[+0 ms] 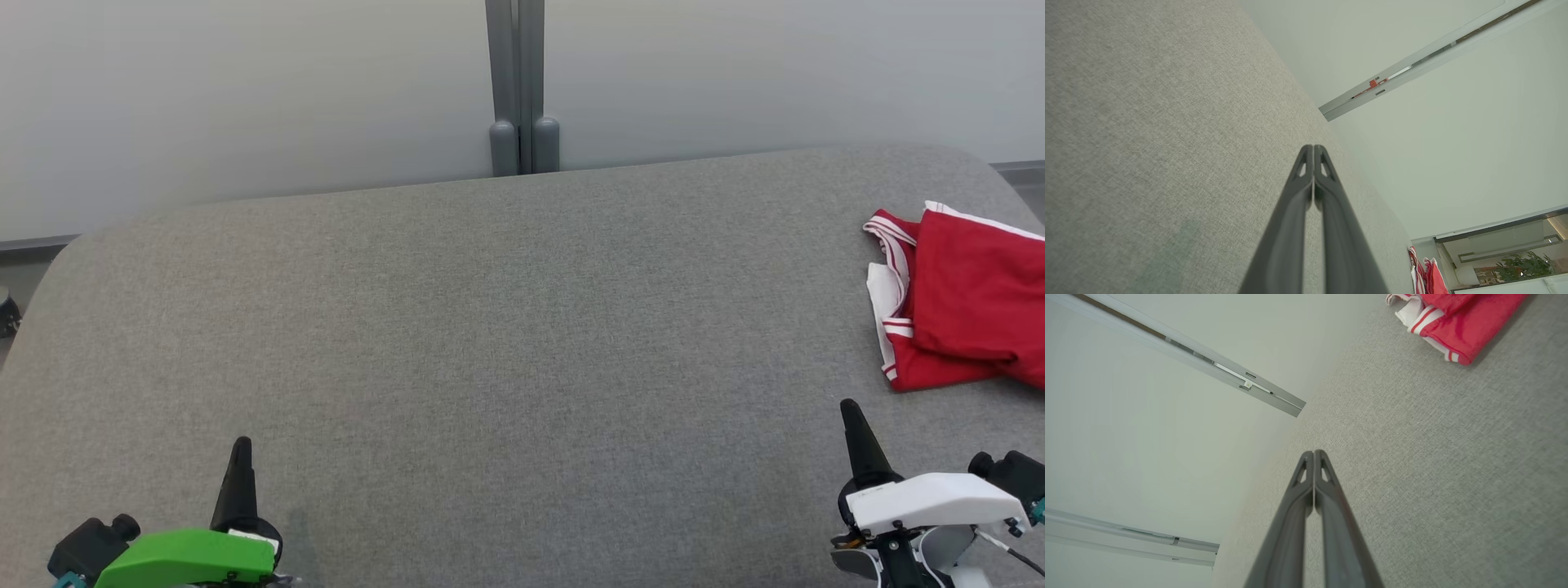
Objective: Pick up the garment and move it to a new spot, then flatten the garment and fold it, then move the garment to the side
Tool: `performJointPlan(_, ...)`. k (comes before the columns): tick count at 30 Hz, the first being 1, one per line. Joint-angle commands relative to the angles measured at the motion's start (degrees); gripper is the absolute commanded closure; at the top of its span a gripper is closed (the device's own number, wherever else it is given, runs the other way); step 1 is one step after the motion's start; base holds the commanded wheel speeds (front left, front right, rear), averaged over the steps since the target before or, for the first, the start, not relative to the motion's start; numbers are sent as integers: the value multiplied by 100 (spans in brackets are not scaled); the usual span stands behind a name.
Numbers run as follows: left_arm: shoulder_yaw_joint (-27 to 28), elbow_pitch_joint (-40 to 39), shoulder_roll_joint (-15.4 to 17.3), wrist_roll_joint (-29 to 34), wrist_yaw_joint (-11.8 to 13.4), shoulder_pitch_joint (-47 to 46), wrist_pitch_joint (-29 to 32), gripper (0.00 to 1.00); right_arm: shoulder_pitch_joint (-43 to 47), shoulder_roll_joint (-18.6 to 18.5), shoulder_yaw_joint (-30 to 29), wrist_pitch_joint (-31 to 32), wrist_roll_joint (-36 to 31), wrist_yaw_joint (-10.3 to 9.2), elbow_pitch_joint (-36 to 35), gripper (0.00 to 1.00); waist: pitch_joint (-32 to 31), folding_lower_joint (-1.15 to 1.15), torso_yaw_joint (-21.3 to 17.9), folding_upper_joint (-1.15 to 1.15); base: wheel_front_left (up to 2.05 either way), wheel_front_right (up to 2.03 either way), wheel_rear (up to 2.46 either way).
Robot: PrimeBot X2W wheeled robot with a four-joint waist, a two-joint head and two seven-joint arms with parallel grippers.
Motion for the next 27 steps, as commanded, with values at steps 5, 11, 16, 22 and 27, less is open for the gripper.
performJointPlan(5,73,-68,25,-407,-48,-205,104,100,-172,-33,-40,104,449,-3,-78,100,13,0,2,0,0,0,0)
performJointPlan(11,116,-67,27,-739,-59,-270,191,100,-229,-36,-62,195,815,-3,-87,100,27,0,3,0,0,0,0)
performJointPlan(16,150,-66,28,-1006,-71,-311,258,100,-260,-38,-78,265,1099,-3,-90,100,38,0,5,0,0,0,0)
performJointPlan(22,191,-65,30,-1312,-88,-369,343,100,-311,-39,-99,348,1433,-3,-97,100,52,0,6,0,0,0,0)
performJointPlan(27,221,-64,31,-1553,-98,-410,402,100,-346,-41,-115,414,1701,-3,-101,100,63,0,8,0,0,0,0)
